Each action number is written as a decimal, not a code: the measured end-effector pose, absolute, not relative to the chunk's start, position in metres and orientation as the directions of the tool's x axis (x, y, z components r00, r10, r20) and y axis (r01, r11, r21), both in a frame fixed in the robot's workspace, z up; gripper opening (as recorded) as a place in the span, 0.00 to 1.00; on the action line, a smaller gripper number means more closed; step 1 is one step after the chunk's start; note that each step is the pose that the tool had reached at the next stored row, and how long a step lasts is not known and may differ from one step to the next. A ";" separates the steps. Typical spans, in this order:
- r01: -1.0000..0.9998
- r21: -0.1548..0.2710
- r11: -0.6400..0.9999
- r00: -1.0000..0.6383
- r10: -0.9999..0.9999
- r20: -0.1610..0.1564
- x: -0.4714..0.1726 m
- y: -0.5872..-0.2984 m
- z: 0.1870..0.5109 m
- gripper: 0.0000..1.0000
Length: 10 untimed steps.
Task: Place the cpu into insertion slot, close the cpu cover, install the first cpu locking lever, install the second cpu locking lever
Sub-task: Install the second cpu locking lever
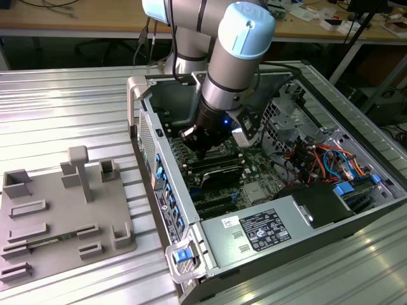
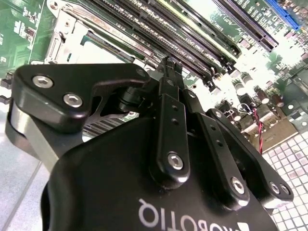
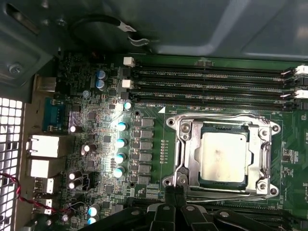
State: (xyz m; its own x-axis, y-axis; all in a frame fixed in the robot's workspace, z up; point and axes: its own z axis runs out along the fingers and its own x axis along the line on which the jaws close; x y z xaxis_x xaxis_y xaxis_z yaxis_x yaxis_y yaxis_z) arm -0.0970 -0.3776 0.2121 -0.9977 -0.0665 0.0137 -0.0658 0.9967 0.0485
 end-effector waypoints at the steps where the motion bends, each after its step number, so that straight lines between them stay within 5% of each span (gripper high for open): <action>1: -0.066 0.051 0.997 -0.998 -0.067 0.014 -0.097 -0.378 0.212 0.11; 10: -0.070 0.058 0.996 -0.997 -0.071 0.014 -0.097 -0.378 0.209 0.11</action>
State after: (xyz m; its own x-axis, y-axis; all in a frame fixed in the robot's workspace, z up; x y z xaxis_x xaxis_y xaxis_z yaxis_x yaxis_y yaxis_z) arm -0.0974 -0.3776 0.2087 -0.9974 -0.0710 0.0140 -0.0701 0.9959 0.0576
